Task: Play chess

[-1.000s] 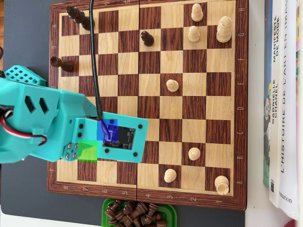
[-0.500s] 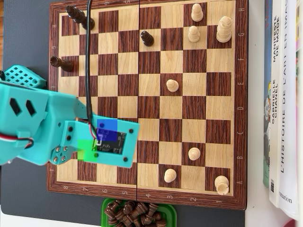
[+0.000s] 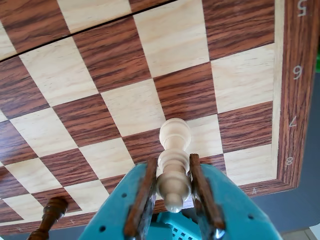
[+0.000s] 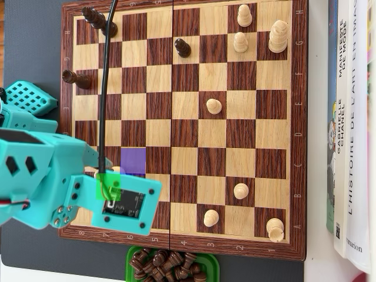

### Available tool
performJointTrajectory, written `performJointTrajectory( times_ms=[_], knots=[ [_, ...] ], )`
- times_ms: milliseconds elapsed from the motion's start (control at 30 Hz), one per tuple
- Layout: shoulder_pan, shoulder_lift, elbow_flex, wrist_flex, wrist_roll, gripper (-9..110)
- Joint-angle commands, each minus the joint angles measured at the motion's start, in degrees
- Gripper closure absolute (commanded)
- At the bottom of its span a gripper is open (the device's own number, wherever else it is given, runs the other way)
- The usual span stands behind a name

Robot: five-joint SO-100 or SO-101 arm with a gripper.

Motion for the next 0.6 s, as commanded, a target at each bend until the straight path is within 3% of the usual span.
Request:
performJointTrajectory(
  times_ms=[0, 567],
  knots=[
    [1.8, 1.8, -2.8, 0.2, -1.3, 97],
    [6.5, 1.7, -1.8, 2.3, -5.5, 97]
  ],
)
